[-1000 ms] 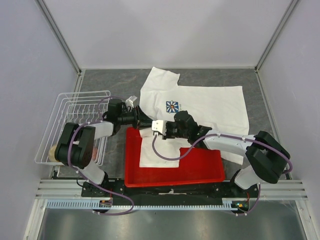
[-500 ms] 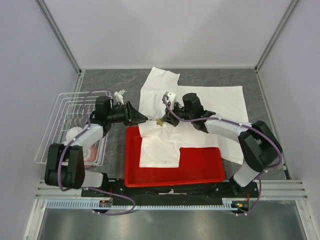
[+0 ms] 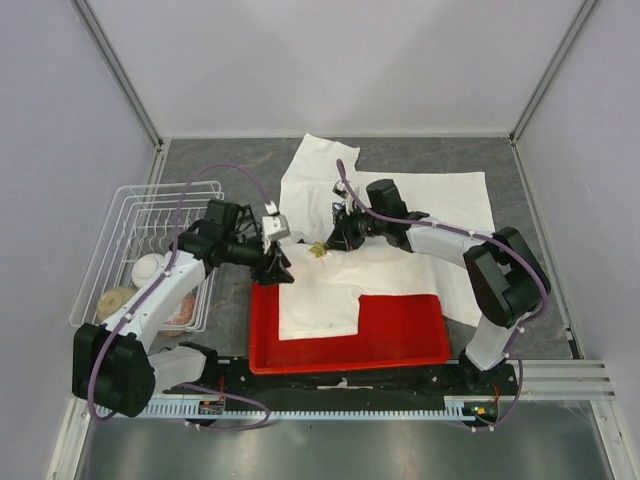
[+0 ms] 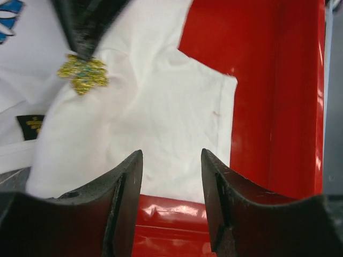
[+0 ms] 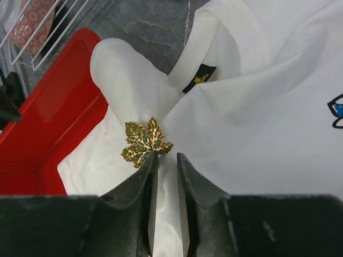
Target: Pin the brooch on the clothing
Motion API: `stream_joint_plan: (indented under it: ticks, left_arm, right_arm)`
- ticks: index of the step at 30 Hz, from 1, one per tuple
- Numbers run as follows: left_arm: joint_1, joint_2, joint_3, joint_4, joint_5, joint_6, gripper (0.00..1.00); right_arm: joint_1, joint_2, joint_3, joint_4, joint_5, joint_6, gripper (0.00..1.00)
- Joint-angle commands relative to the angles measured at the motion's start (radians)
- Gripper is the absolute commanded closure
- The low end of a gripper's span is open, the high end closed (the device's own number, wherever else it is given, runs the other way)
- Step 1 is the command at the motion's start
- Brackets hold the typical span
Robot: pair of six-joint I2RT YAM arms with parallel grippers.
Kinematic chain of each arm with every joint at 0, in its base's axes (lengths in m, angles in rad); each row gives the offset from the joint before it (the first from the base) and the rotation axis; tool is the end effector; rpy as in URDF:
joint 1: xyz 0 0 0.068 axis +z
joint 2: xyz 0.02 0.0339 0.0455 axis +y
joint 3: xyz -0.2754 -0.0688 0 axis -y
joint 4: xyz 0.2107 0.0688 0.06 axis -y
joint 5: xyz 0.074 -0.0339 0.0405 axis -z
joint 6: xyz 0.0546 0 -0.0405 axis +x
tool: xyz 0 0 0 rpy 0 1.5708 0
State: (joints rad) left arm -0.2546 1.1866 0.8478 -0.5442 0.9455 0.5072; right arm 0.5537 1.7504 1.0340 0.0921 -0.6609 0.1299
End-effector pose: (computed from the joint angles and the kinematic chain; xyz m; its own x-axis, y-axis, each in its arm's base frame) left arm 0.1850 -0.0939 0.2735 -0.3400 0.3823 -0.8592 0.9275 0.2873 -0.2392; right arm 0.2907 0.2191 0.2229 -0.6017 -0.2517 -0.7581 -0.7673 0.4460 0.4609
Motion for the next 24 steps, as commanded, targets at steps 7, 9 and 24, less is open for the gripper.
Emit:
stream_joint_plan:
  ticks: [7, 9, 24]
  left_arm:
    - [-0.261, 0.036, -0.065, -0.082, -0.218, 0.445, 0.4]
    - [-0.281, 0.073, -0.062, -0.05, -0.255, 0.452, 0.39]
    - [-0.406, 0.301, -0.045, -0.057, -0.498, 0.54, 0.56]
  right_arm:
    - [-0.078, 0.026, 0.199, -0.144, 0.004, 0.01, 0.45]
    - [-0.084, 0.052, 0.228, -0.184, 0.039, -0.028, 0.44]
    - [-0.095, 0.319, 0.466, -0.436, 0.4, -0.254, 0.51]
